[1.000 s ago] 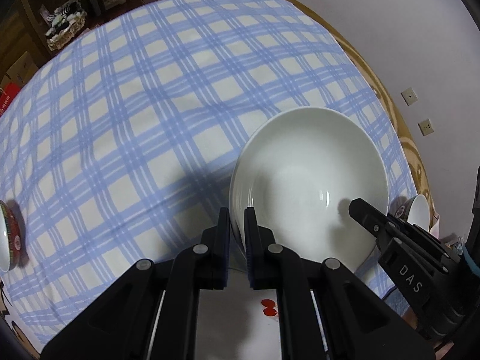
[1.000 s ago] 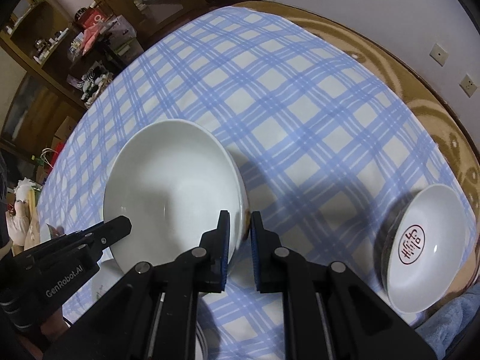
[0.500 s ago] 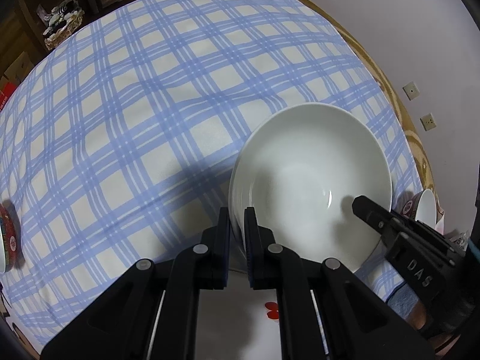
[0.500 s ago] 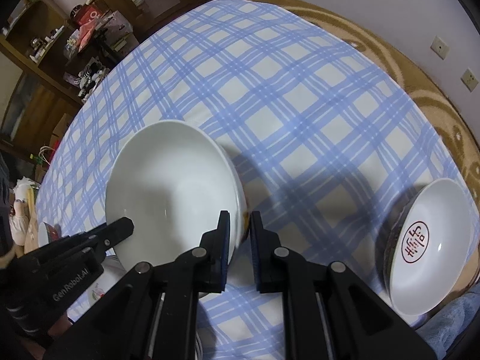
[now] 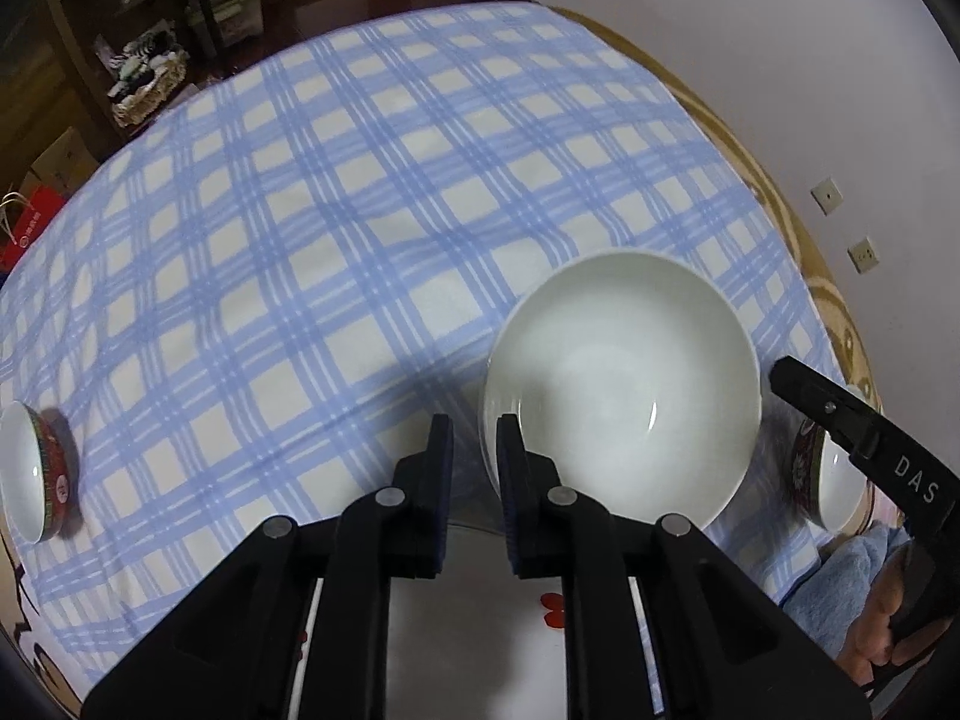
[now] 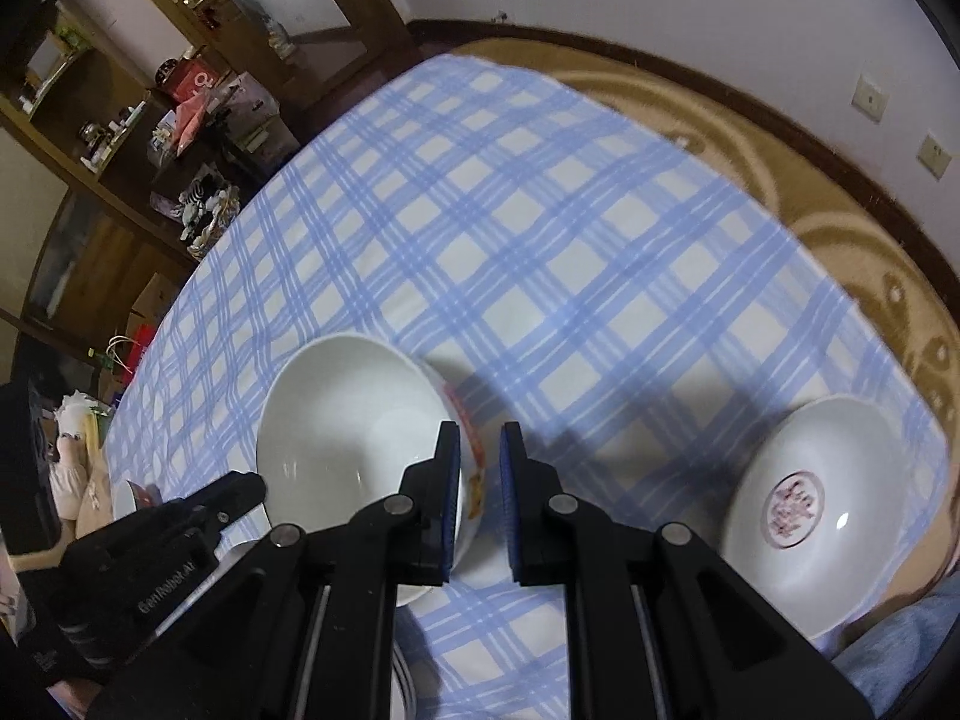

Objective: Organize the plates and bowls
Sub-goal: 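Lower the white bowl onto the table and open both tools, then move both tools to the red-emblem white bowl's opposite rims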

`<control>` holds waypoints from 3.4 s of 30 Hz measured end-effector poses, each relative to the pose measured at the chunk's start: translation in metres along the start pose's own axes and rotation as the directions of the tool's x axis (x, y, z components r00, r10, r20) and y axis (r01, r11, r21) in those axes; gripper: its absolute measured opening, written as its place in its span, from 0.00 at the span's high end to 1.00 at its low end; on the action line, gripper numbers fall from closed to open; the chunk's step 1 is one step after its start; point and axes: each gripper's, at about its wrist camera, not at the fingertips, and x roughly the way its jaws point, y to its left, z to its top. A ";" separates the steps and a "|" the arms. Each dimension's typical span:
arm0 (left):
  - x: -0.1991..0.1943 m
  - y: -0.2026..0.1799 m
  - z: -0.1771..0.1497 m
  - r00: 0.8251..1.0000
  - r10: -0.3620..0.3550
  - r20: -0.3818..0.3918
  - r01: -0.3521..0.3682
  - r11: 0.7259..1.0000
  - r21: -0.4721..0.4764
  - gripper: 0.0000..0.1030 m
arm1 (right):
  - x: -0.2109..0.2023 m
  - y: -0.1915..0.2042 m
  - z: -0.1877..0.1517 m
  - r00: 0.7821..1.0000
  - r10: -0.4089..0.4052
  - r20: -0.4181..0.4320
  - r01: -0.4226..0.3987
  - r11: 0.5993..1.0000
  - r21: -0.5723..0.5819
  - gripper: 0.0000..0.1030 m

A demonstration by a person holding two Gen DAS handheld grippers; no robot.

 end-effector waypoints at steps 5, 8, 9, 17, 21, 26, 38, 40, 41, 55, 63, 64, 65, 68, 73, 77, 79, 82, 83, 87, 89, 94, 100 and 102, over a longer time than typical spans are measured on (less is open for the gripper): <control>-0.018 -0.005 0.002 0.999 0.028 0.043 -0.029 1.000 0.011 0.84 | -0.017 0.000 0.004 0.999 -0.029 0.026 0.031 0.998 -0.055 0.68; -0.025 -0.016 0.001 0.999 0.002 0.053 -0.003 0.999 0.032 0.78 | -0.028 -0.006 0.005 0.997 -0.052 0.049 0.054 0.997 -0.050 0.56; -0.027 -0.021 0.000 0.998 -0.006 0.057 0.003 0.999 0.043 0.77 | -0.033 -0.008 0.005 0.996 -0.058 0.061 0.061 0.997 -0.048 0.55; -0.032 -0.062 -0.012 0.996 -0.019 0.092 0.010 0.995 0.095 0.54 | -0.062 -0.034 0.006 0.985 -0.102 0.136 0.105 0.994 -0.019 0.16; -0.032 -0.085 -0.019 0.993 -0.005 0.115 -0.009 0.992 0.125 0.30 | -0.080 -0.055 0.008 0.975 -0.123 0.186 0.121 0.992 0.023 0.06; -0.033 -0.107 -0.024 0.990 0.009 0.138 -0.031 0.987 0.157 0.20 | -0.095 -0.081 0.007 0.964 -0.134 0.231 0.120 0.990 0.076 0.00; -0.033 -0.157 -0.030 0.986 -0.035 0.161 0.001 0.979 0.204 0.21 | -0.105 -0.134 -0.005 0.959 -0.219 0.179 0.208 0.975 0.080 0.00; -0.030 -0.166 -0.032 0.986 -0.035 0.165 -0.002 0.976 0.219 0.21 | -0.106 -0.142 -0.007 0.960 -0.218 0.173 0.206 0.975 0.088 0.00; -0.029 -0.169 -0.033 0.986 -0.035 0.165 -0.003 0.974 0.225 0.21 | -0.106 -0.145 -0.009 0.960 -0.219 0.173 0.205 0.974 0.091 0.00; 0.001 -0.204 -0.046 0.992 -0.069 0.104 0.043 0.971 0.234 0.21 | -0.093 -0.174 -0.022 0.970 -0.223 0.093 0.213 0.971 0.107 0.13; 0.018 -0.214 -0.050 0.996 -0.064 0.068 0.046 0.969 0.243 0.21 | -0.080 -0.179 -0.025 0.968 -0.246 0.050 0.241 0.966 0.095 0.14; 0.020 -0.215 -0.051 0.996 -0.065 0.063 0.047 0.969 0.242 0.21 | -0.078 -0.180 -0.025 0.968 -0.248 0.044 0.243 0.965 0.096 0.14; 0.022 -0.216 -0.051 0.996 -0.065 0.058 0.049 0.969 0.242 0.21 | -0.076 -0.181 -0.025 0.968 -0.248 0.038 0.244 0.965 0.099 0.14; 0.027 -0.218 -0.051 0.997 -0.061 0.045 0.049 0.969 0.242 0.21 | -0.072 -0.184 -0.027 0.969 -0.244 0.024 0.241 0.965 0.104 0.14; 0.035 -0.222 -0.051 0.998 -0.046 0.038 0.035 0.969 0.246 0.21 | -0.067 -0.191 -0.028 0.972 -0.236 0.007 0.234 0.966 0.111 0.15; 0.043 -0.224 -0.052 0.999 -0.033 0.028 0.025 0.967 0.254 0.21 | -0.064 -0.199 -0.032 0.977 -0.212 -0.010 0.211 0.968 0.133 0.21; 0.046 -0.225 -0.053 0.999 -0.030 0.025 0.022 0.967 0.255 0.21 | -0.062 -0.203 -0.034 0.977 -0.213 -0.017 0.213 0.967 0.138 0.21; 0.049 -0.226 -0.053 0.999 -0.030 0.014 0.025 0.969 0.247 0.23 | -0.058 -0.208 -0.036 0.978 -0.207 -0.030 0.209 0.966 0.152 0.21; 0.051 -0.225 -0.053 0.999 -0.030 0.013 0.026 0.970 0.243 0.24 | -0.056 -0.210 -0.037 0.978 -0.206 -0.034 0.209 0.965 0.158 0.21; 0.054 -0.225 -0.053 0.999 -0.036 0.011 0.033 0.973 0.230 0.25 | -0.048 -0.215 -0.038 0.982 -0.182 -0.056 0.190 0.965 0.181 0.21; 0.057 -0.224 -0.053 0.999 -0.040 0.003 0.039 0.974 0.222 0.28 | -0.043 -0.216 -0.039 0.982 -0.177 -0.072 0.187 0.965 0.184 0.21; 0.066 -0.222 -0.053 0.999 -0.035 -0.025 0.040 0.977 0.212 0.44 | -0.036 -0.219 -0.040 0.986 -0.143 -0.087 0.157 0.968 0.196 0.31; 0.068 -0.224 -0.051 0.997 -0.062 -0.040 0.069 0.978 0.199 0.62 | -0.021 -0.216 -0.041 0.987 -0.097 -0.125 0.120 0.973 0.196 0.55; 0.068 -0.229 -0.050 0.995 -0.079 -0.055 0.089 0.974 0.210 0.73 | -0.016 -0.216 -0.042 0.988 -0.075 -0.132 0.101 0.974 0.203 0.67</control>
